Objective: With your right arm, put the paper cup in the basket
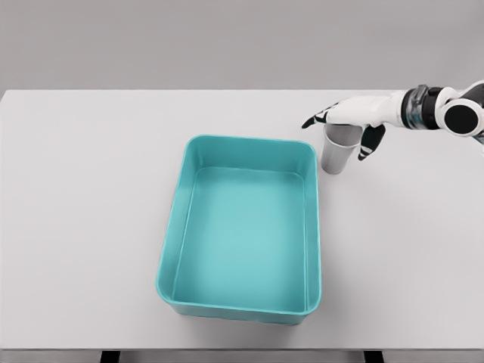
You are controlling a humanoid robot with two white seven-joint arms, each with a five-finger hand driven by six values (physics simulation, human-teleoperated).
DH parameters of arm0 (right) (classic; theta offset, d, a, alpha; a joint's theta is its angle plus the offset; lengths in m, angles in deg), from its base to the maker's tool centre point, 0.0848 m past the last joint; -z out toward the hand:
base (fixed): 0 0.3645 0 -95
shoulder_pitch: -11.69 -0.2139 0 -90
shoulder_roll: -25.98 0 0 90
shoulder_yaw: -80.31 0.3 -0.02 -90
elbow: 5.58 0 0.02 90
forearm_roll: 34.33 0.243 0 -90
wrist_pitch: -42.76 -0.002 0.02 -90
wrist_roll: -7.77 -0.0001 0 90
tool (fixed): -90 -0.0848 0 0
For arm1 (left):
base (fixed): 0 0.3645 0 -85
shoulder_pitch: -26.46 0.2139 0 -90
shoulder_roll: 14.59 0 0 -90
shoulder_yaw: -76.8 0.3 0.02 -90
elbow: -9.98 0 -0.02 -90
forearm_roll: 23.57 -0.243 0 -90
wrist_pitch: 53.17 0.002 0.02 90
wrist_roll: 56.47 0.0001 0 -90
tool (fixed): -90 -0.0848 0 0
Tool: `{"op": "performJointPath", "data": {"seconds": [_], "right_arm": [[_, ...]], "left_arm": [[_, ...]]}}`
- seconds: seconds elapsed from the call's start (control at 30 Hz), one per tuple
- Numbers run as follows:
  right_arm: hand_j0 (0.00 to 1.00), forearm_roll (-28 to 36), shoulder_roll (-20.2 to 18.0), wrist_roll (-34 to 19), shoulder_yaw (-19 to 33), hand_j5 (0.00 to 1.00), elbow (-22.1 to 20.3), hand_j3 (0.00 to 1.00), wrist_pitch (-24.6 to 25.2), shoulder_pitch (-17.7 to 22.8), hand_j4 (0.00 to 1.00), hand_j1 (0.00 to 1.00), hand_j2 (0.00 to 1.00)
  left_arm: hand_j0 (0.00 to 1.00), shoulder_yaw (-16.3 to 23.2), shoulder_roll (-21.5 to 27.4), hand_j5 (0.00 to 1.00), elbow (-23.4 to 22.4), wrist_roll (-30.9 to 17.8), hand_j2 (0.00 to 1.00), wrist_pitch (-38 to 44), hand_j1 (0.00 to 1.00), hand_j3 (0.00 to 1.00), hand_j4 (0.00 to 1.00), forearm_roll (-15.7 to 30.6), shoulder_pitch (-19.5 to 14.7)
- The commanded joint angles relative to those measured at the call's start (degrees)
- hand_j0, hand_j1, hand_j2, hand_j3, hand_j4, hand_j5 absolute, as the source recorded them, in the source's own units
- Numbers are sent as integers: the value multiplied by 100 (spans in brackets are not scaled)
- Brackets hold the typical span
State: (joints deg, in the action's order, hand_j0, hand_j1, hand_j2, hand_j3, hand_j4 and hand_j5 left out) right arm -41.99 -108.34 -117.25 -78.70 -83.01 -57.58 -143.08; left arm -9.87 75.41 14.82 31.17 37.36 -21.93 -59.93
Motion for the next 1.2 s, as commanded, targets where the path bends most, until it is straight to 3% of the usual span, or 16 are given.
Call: {"op": "performJointPath", "data": {"seconds": [0.0,0.5,0.77,1.17], "right_arm": [[100,1,11,2,1,100,18,100,6,0,100,100,100],[99,-113,20,2,1,99,71,99,-55,-17,99,99,99],[78,-193,11,2,1,78,62,78,-55,-9,78,78,78],[71,-193,-33,2,1,71,9,71,-55,-26,71,71,71]], "left_arm": [[100,0,0,100,-1,-1,100,0,100,100,100,2,0],[100,0,0,100,-1,-1,100,0,100,100,100,2,0],[100,0,0,100,-1,-1,100,0,100,100,100,-6,0],[100,0,0,100,-1,-1,100,0,100,100,100,-6,0]]}}
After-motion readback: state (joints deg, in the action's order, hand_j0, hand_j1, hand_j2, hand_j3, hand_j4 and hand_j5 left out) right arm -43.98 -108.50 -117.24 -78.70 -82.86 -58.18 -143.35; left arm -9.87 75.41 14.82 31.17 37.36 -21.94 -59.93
